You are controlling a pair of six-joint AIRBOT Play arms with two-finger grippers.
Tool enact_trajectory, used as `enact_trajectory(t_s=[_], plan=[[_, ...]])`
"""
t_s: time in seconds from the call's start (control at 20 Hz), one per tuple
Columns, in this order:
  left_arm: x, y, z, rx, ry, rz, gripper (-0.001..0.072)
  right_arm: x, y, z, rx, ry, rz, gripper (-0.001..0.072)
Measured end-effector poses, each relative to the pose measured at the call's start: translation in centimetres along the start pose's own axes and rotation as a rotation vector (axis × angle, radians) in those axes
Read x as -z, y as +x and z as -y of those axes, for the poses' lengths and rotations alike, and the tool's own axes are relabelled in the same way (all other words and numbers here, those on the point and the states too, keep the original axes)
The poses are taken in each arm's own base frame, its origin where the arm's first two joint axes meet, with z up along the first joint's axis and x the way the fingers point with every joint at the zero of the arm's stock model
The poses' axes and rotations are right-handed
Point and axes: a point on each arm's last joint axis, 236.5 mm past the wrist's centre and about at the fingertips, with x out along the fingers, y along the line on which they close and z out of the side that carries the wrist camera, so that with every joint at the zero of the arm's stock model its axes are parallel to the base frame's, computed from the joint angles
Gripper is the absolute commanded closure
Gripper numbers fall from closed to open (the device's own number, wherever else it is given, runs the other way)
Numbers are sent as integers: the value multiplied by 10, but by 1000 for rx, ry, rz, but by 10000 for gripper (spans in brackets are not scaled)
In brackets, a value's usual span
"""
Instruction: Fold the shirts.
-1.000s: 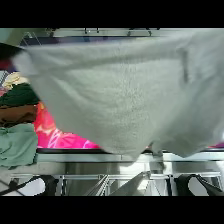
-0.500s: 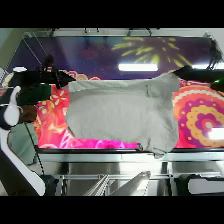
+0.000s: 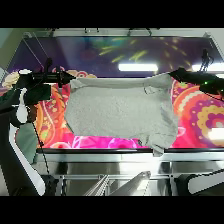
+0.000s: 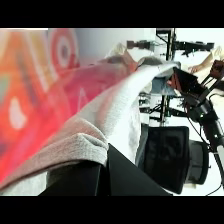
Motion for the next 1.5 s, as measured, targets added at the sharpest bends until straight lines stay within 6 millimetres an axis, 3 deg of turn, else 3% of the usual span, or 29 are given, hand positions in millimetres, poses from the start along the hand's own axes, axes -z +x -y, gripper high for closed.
enact_trajectory(t_s=[0.2,0.4,0.55,0.85,1.05,1.25,1.5], plan=[[9,-12,-18,-16,-44,-20,692,52,-2,12,7,52,-153,705],[32,-21,-15,-13,-38,-126,692,88,-7,9,-21,98,-253,705],[52,-27,-8,8,-36,-210,692,92,-20,1,-47,115,-275,705],[51,-30,-1,31,-32,-209,692,91,-52,-16,-102,148,-304,705],[54,-34,6,17,-26,-210,690,118,-58,-22,-128,204,-356,704],[68,-43,-14,-108,-43,-249,689,149,-56,-14,-110,269,-389,705],[77,-46,-24,-153,-62,-271,689,163,-54,-7,-87,287,-387,705]])
